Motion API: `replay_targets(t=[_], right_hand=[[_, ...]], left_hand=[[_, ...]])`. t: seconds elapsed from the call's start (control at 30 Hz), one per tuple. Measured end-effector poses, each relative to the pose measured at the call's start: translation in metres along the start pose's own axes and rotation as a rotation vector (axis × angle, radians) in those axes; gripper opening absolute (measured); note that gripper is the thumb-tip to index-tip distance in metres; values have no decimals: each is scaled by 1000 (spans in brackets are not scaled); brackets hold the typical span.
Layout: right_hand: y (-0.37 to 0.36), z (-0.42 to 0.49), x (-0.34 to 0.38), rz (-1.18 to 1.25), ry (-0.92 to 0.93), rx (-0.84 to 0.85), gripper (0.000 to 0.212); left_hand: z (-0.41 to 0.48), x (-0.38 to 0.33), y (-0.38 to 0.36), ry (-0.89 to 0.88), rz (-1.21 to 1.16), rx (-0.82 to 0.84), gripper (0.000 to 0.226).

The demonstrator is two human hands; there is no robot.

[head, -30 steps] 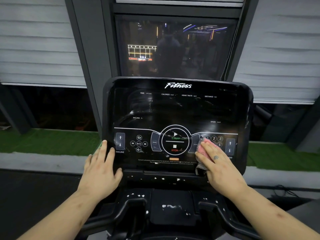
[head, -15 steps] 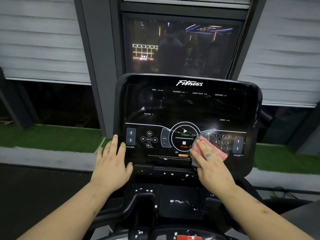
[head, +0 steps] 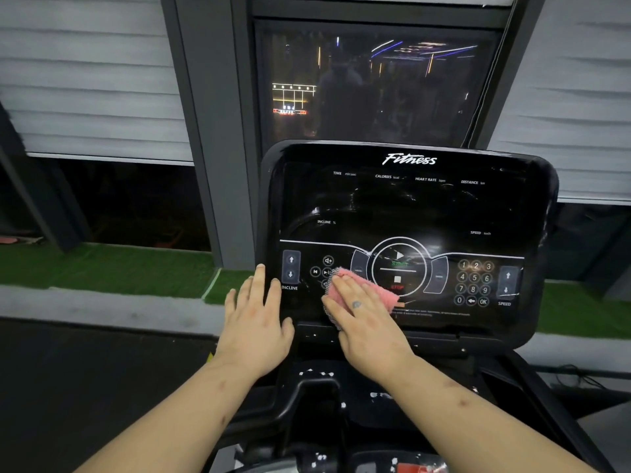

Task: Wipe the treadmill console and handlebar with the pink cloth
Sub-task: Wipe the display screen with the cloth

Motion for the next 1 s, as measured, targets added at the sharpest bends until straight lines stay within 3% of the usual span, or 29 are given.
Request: replay_targets(t=[0.57, 1.0], right_hand=[[4, 66, 45, 34, 138, 29, 64], [64, 120, 27, 33, 13, -4, 73]], left_hand=[[3, 9, 2, -35, -22, -19, 71], [36, 10, 57, -48, -53, -214, 78]])
Point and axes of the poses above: each hand's wrist, its own z-axis towards the middle knuckle, its own y-axis out of the back of the hand, x = y × z, the point moved 3 cm from there along z, towards the middle knuckle, and after that the axes turned 14 degrees about x, right-handed, at the moved point
